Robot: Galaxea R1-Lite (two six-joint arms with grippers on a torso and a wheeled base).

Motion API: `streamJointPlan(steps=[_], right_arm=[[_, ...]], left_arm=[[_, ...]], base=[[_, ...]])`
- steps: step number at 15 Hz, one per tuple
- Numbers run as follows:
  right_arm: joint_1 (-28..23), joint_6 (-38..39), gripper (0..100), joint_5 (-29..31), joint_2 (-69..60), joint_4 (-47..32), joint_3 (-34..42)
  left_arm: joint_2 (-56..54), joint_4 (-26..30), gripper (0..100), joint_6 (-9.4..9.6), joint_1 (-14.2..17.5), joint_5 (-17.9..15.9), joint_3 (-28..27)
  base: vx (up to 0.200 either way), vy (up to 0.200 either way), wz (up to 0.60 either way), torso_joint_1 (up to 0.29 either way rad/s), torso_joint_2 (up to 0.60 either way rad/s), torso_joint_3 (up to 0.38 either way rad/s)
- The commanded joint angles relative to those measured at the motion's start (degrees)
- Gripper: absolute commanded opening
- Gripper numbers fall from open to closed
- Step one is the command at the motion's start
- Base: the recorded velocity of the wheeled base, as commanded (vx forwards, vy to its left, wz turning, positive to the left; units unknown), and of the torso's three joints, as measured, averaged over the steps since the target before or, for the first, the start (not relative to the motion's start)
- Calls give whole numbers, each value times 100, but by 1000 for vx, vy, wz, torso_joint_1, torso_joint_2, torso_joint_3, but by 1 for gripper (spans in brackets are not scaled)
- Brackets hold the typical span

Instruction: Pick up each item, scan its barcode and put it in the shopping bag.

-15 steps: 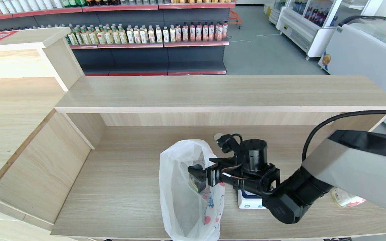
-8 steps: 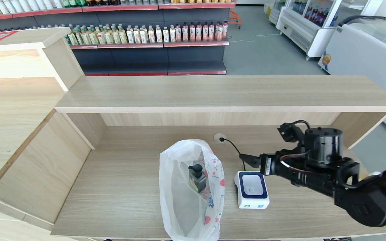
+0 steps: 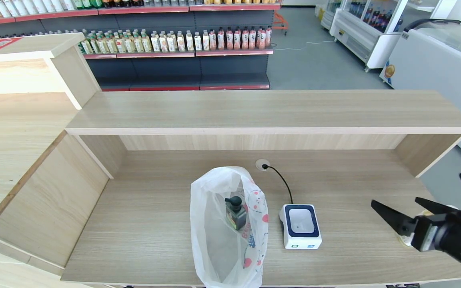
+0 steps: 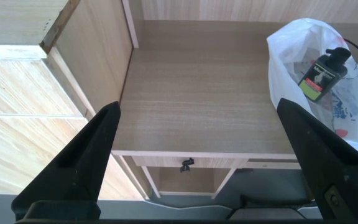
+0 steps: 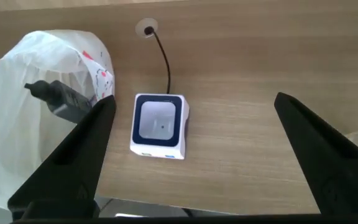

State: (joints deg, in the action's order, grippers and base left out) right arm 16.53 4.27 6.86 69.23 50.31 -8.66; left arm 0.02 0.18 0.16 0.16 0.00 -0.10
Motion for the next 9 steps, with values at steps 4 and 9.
streamJointPlan(steps=[4, 9], right_arm=[[-62, -427, 100, 122, -5148, -4275, 461], [-282, -304, 100, 412, -6387, -6639, -330]], left_arm=[[-2, -1, 100, 2, 2, 0, 1], [-2, -1, 100, 2, 2, 0, 1]], base=[[0, 0, 0, 0, 0, 0], [0, 0, 0, 0, 0, 0]])
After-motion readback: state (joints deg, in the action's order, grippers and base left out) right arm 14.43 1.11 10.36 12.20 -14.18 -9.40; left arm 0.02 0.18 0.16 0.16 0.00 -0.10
